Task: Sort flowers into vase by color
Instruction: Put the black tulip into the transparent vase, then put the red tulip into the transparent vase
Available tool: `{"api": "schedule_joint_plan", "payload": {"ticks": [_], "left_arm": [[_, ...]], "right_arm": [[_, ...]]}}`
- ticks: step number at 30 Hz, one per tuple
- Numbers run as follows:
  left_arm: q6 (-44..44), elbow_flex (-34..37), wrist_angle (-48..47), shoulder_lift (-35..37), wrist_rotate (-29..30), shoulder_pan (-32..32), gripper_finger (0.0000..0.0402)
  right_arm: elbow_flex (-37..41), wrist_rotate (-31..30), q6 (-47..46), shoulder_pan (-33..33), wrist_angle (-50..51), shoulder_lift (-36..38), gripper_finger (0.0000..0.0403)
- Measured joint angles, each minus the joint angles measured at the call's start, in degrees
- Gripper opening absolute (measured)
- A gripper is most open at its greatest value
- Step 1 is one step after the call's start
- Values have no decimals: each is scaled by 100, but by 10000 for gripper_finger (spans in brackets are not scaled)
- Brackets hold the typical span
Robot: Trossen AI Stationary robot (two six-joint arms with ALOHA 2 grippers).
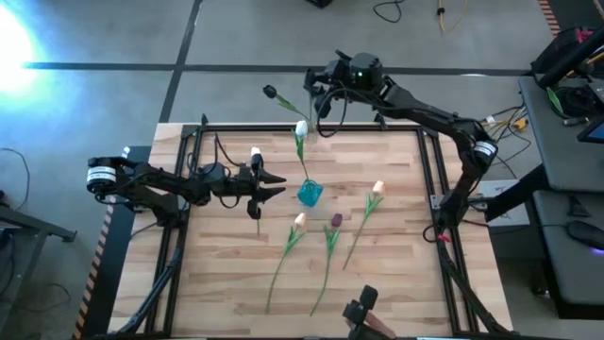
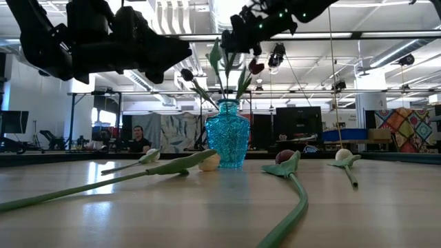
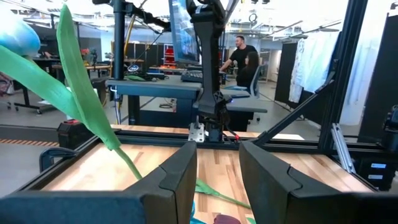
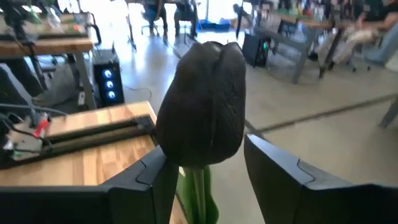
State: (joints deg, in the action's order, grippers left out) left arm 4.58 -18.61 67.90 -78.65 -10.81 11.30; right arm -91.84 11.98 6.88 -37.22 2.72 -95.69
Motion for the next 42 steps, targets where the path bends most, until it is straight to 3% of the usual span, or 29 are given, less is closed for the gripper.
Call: {"api": "schedule_joint_plan", "payload": {"ticks": [4,11,26,38,42], "left_arm": [[0,0,-1,0,0,5,107],[46,0,-2,0,0,5,107],[48,0,0,0,0,5,107],[46,0,-8,0,-2,5,107],[46,0,-139,0,9,5,107]], "right_arm": [[-2,-27,-57,-3,190,2,173],[1,-885,-191,10,547,-148,180],[-79,-917,-149,114,917,-136,286],[-993,-1082,569,609,1434,19,281],[-1382,-1095,612,905,2218,94,249]]}}
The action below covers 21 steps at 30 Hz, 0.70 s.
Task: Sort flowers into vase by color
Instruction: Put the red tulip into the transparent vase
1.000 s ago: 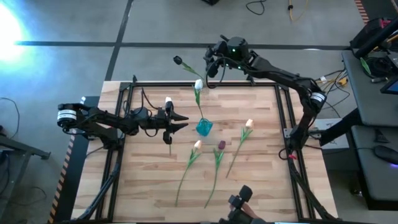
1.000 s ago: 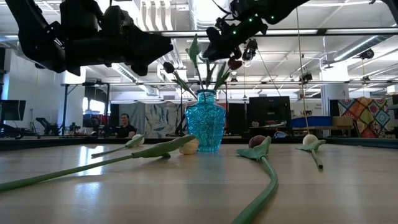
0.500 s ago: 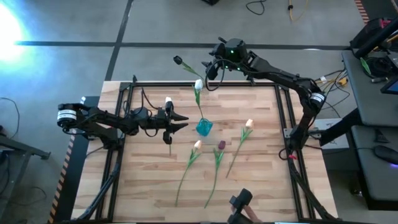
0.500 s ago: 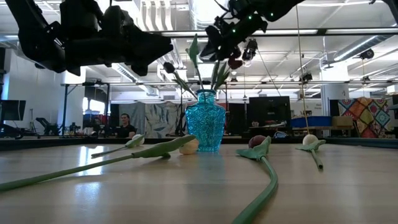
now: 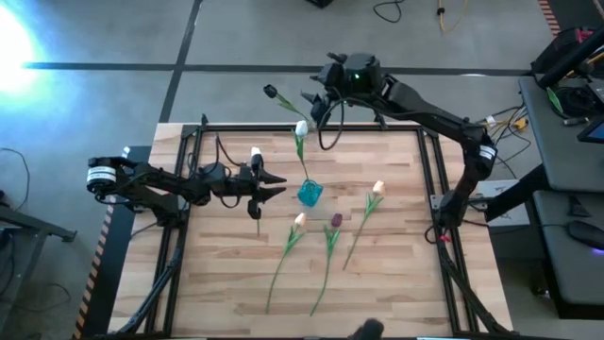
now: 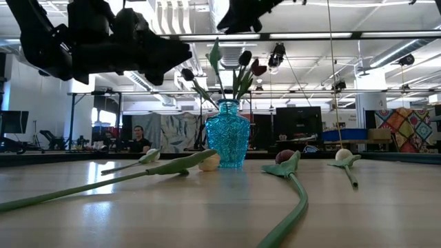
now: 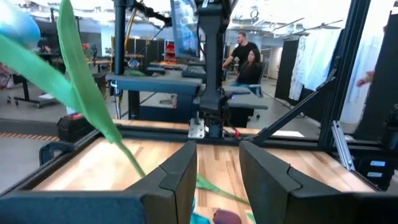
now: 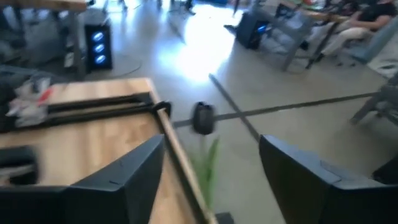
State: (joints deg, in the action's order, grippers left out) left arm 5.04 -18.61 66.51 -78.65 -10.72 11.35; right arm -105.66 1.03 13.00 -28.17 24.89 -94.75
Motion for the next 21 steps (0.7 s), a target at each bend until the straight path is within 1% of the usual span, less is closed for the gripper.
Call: {"api": "schedule_joint_plan", "payload": {"ticks": [2,5,8,9,11,14,17,21], "left_arm": [[0,0,-101,0,87,0,107],[-79,47,-118,0,176,0,107],[-203,132,-100,-2,277,6,107],[-229,159,-78,-2,277,11,107],[-249,236,-22,-2,281,11,107],[-256,404,173,-2,283,11,107],[-255,572,380,-2,285,17,107],[-131,735,508,-2,317,15,107]], "right_arm": [[-109,0,56,204,466,83,211],[34,-167,54,541,822,281,132],[437,-770,-9,947,966,573,48],[593,-1035,-64,1085,1009,699,29],[920,-1518,-326,1385,1125,968,19],[1514,-1884,-1050,1821,1257,1388,22],[2192,-2254,-2037,2312,1257,1741,22],[3046,-2712,-3680,2965,1261,2043,22]]}}
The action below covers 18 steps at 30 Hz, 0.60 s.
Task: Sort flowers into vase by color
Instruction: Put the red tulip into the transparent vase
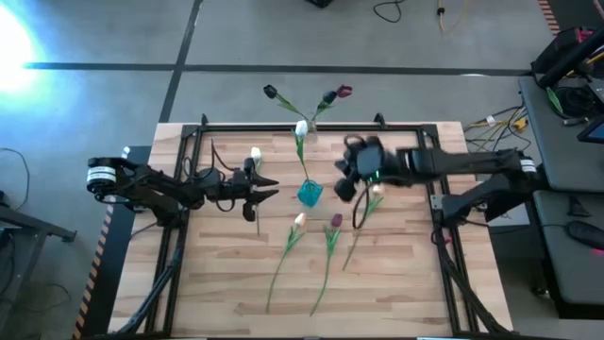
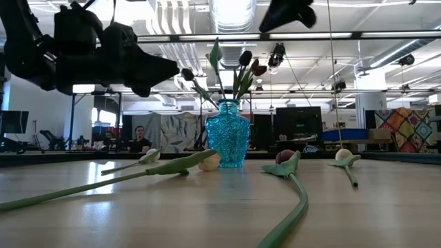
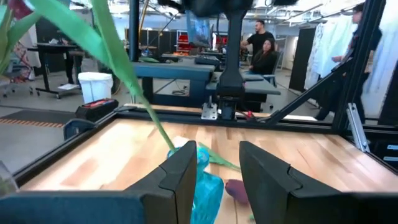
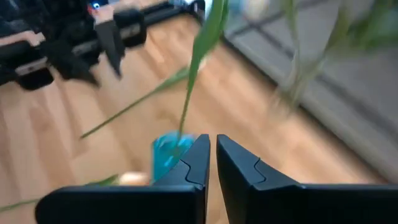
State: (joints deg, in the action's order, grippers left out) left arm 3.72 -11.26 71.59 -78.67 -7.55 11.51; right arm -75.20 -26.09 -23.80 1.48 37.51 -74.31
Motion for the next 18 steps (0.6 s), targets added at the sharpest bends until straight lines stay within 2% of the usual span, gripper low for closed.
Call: {"api": "schedule_joint_plan", "payload": {"ticks": [4,9,14,18], "left_arm": [[22,134,-5,-2,188,-4,107],[17,232,-24,-9,192,-4,107],[0,283,-59,-9,214,-4,107],[-13,290,-56,-9,214,-4,107]], "right_arm": [[666,-375,-1609,641,7,-43,22],[1083,-528,-3332,1235,-12,-530,22],[1144,-490,-4712,1524,-40,-1205,22],[1045,-41,-5400,1574,-39,-1789,23]]}}
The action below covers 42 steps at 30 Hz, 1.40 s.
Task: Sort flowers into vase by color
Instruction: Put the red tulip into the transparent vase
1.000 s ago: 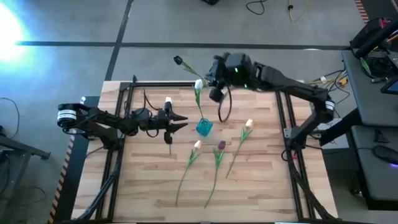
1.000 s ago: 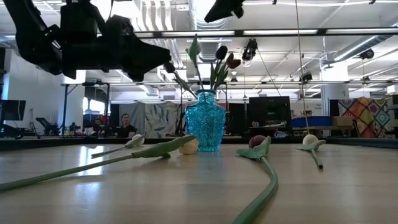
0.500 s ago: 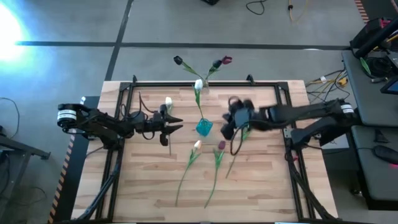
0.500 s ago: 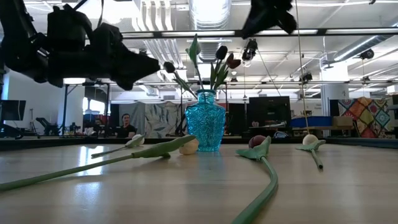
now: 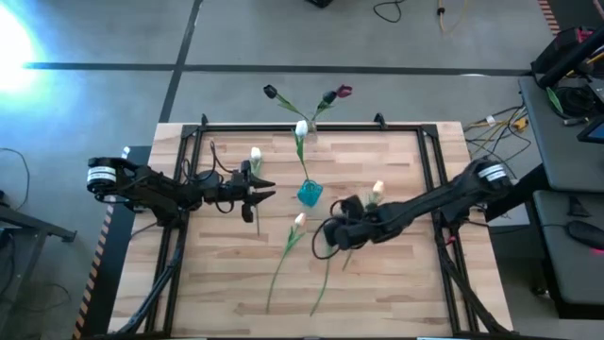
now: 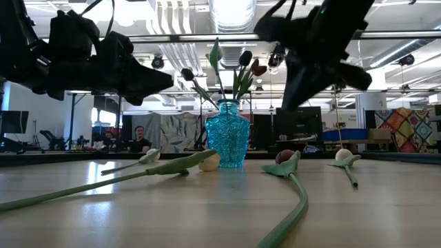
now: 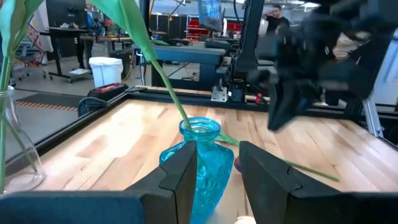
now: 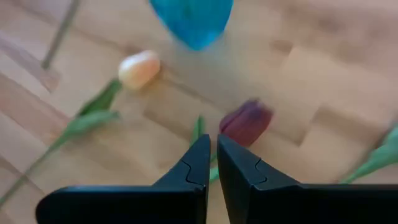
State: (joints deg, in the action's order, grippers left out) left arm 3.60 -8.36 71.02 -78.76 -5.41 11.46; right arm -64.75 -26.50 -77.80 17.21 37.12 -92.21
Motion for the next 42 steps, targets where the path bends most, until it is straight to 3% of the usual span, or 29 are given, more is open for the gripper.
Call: {"api": "schedule_joint_plan", "payload": {"ticks": [11,25,42], "left_arm": [[13,15,15,0,4,0,107],[37,26,97,0,7,-2,107],[96,26,140,0,9,-2,107]], "right_arm": [[-512,905,-696,-22,-1,-1078,95],[-590,896,-1451,-38,-205,-1297,180],[-532,856,-1613,-208,-310,-1585,168]]}}
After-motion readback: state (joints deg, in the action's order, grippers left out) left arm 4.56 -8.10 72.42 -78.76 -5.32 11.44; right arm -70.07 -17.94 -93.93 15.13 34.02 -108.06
